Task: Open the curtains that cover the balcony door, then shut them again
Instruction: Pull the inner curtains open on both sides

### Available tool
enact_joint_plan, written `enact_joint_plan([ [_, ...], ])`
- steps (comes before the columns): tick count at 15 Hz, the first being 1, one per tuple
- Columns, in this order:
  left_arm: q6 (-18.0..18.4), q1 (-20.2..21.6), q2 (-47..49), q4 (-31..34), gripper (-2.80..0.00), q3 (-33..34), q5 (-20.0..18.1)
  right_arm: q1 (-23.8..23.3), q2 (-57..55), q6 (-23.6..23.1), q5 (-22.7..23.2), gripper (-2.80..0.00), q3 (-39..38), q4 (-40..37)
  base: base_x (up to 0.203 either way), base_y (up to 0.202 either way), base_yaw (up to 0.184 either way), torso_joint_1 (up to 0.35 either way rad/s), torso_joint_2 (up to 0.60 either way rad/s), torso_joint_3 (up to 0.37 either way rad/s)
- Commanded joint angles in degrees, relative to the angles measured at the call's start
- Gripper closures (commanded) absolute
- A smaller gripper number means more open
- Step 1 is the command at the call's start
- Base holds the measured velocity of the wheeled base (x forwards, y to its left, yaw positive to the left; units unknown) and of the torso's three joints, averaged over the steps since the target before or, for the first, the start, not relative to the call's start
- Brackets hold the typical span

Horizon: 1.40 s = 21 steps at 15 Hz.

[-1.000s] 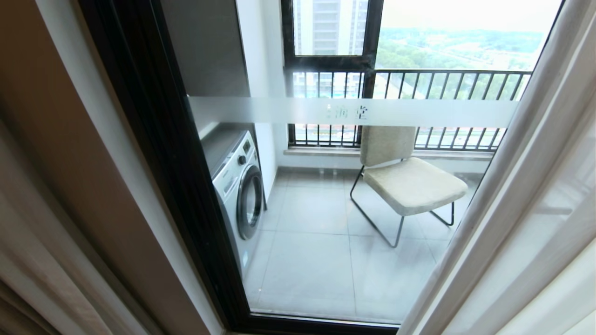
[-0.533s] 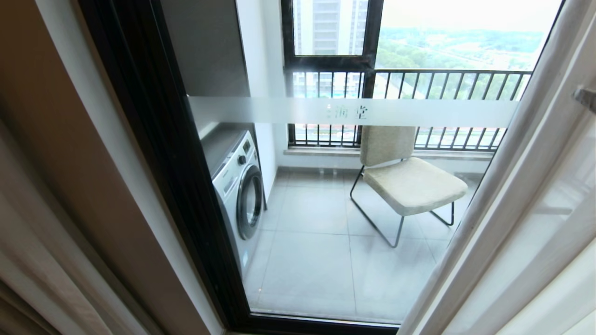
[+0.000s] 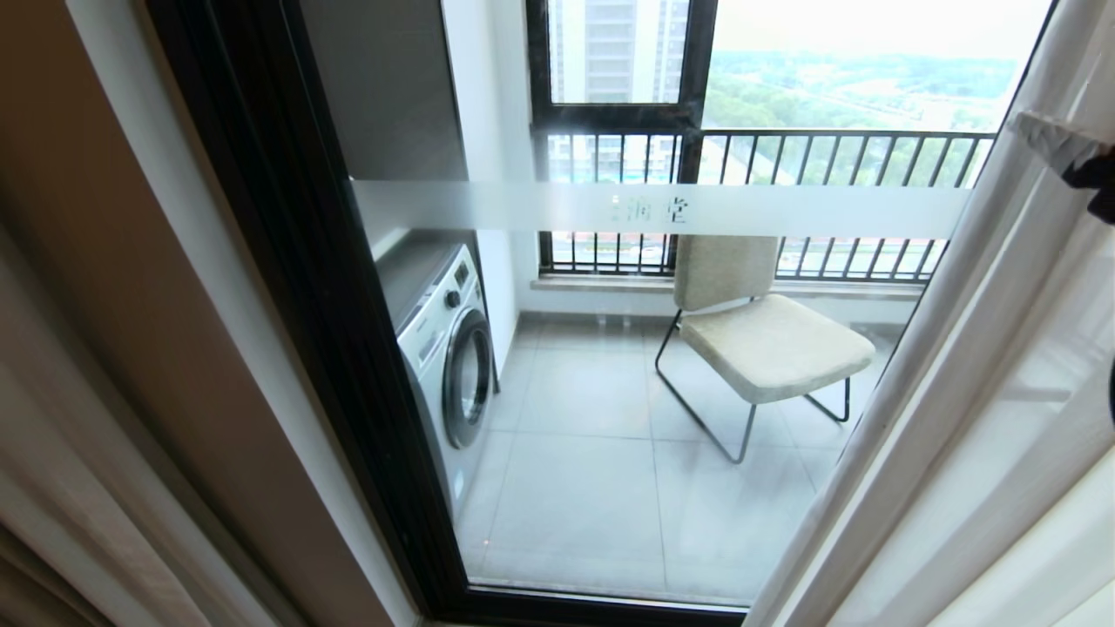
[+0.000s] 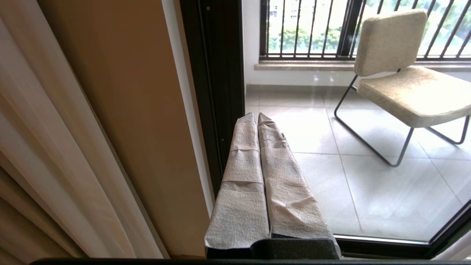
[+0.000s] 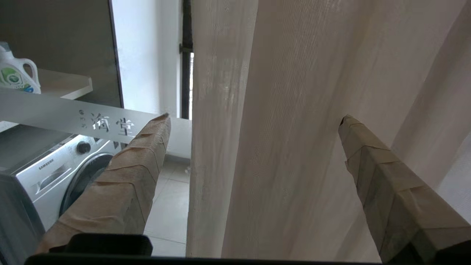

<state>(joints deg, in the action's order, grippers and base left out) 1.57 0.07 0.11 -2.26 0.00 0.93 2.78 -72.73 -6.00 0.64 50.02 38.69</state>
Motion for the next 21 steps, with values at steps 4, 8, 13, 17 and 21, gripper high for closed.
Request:
enact_joint_plan([
  [4, 0.01, 0.01, -0.02, -0.03, 0.0, 0.0, 0.04, 0.05, -8.21, -0.07, -1.84, -2.8, 6.12, 2.55, 0.0, 0.0, 0.0, 0.0, 0.0, 0.0],
  [8, 0.01, 0.01, -0.02, -0.03, 0.0, 0.0, 0.04, 0.11, -12.17, 0.01, -3.85, -2.8, 11.12, 2.71, 0.0, 0.0, 0.0, 0.0, 0.0, 0.0],
  [13, 0.01, 0.01, -0.02, -0.03, 0.0, 0.0, 0.04, 0.1, -13.3, 0.11, -3.89, -0.33, 12.03, 3.89, 0.0, 0.0, 0.0, 0.0, 0.0, 0.0],
  [17, 0.01, 0.01, -0.02, -0.03, 0.0, 0.0, 0.04, 0.12, -12.73, 0.37, -3.98, 0.0, 11.45, 4.21, 0.0, 0.0, 0.0, 0.0, 0.0, 0.0],
  [21, 0.01, 0.01, -0.02, -0.03, 0.0, 0.0, 0.04, 0.12, -12.32, 0.2, -4.07, 0.0, 11.22, 4.29, 0.0, 0.0, 0.0, 0.0, 0.0, 0.0],
])
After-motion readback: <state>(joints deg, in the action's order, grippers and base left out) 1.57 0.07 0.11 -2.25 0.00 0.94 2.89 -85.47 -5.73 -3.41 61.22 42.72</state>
